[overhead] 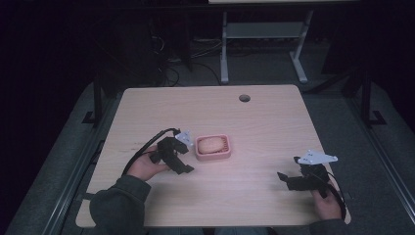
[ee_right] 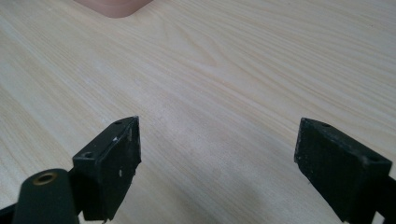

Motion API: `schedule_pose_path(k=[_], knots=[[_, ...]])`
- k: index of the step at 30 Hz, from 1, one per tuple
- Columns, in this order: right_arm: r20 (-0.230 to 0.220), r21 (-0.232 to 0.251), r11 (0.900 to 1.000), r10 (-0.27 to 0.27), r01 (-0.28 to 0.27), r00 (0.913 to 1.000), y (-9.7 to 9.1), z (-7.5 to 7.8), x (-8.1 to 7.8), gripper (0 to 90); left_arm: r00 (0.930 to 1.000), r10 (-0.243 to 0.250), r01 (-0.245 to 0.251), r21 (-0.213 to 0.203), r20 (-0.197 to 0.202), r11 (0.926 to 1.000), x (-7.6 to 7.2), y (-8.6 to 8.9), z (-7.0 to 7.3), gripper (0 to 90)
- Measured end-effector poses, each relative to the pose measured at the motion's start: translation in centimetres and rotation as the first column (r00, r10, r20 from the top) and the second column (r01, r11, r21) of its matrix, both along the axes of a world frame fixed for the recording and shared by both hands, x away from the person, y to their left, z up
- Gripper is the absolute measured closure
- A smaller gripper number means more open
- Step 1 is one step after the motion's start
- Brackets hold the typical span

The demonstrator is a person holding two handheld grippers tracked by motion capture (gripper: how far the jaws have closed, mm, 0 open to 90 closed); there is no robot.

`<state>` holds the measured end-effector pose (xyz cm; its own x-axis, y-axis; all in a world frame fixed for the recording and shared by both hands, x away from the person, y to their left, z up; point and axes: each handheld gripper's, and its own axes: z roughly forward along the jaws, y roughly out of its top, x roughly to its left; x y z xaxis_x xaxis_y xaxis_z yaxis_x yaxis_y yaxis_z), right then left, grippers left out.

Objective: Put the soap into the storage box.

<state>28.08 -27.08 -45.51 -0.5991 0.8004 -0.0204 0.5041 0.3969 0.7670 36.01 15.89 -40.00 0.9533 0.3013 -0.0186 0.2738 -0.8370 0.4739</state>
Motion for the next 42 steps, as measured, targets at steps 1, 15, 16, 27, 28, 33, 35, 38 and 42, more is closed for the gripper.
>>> schedule_pose_path(k=[1,15,16,27,28,33,35,38,42], knots=[[-0.003,0.000,1.0000,-0.001,0.001,1.0000,0.0,0.0,0.0,14.1,1.0000,-0.002,0.002,0.000,0.000,1.0000,-0.1,0.1,0.0,25.4],[-0.003,-0.006,1.0000,-0.006,0.006,1.0000,-0.1,0.0,-0.1,14.2,1.0000,0.002,-0.002,-0.001,-0.005,1.0000,-1.5,1.3,-0.8,25.4],[-0.003,-0.007,1.0000,-0.007,0.007,1.0000,-0.1,0.0,-0.1,14.1,1.0000,0.002,-0.002,0.000,-0.005,1.0000,-1.6,1.4,-0.9,25.4],[-0.005,-0.007,0.9999,-0.007,0.007,1.0000,-0.1,-0.1,-0.2,14.1,0.9998,0.009,-0.009,-0.001,-0.015,1.0000,-2.1,2.2,-1.3,25.4],[-0.005,-0.007,0.9999,-0.007,0.007,1.0000,-0.1,-0.1,-0.2,14.1,0.9999,0.005,-0.005,0.006,-0.016,1.0000,-2.1,2.3,-1.3,25.4],[-0.004,-0.009,1.0000,-0.005,0.005,1.0000,-0.1,-0.1,-0.2,14.1,0.9997,0.021,-0.021,0.000,-0.015,0.9998,-2.5,3.0,-1.7,25.4],[-0.004,-0.009,0.9999,-0.005,0.004,1.0000,-0.1,-0.1,-0.2,14.2,0.9995,0.025,-0.025,0.003,-0.018,0.9997,-2.6,3.3,-1.8,25.4],[-0.005,-0.010,0.9999,-0.003,0.003,1.0000,0.0,-0.1,-0.2,14.1,0.9994,0.028,-0.028,0.002,-0.018,0.9996,-2.7,3.6,-1.9,25.4],[-0.006,-0.012,0.9999,-0.002,0.002,1.0000,0.1,-0.1,-0.2,14.1,0.9993,0.035,-0.035,-0.001,-0.015,0.9994,-2.9,4.0,-1.9,25.4]])
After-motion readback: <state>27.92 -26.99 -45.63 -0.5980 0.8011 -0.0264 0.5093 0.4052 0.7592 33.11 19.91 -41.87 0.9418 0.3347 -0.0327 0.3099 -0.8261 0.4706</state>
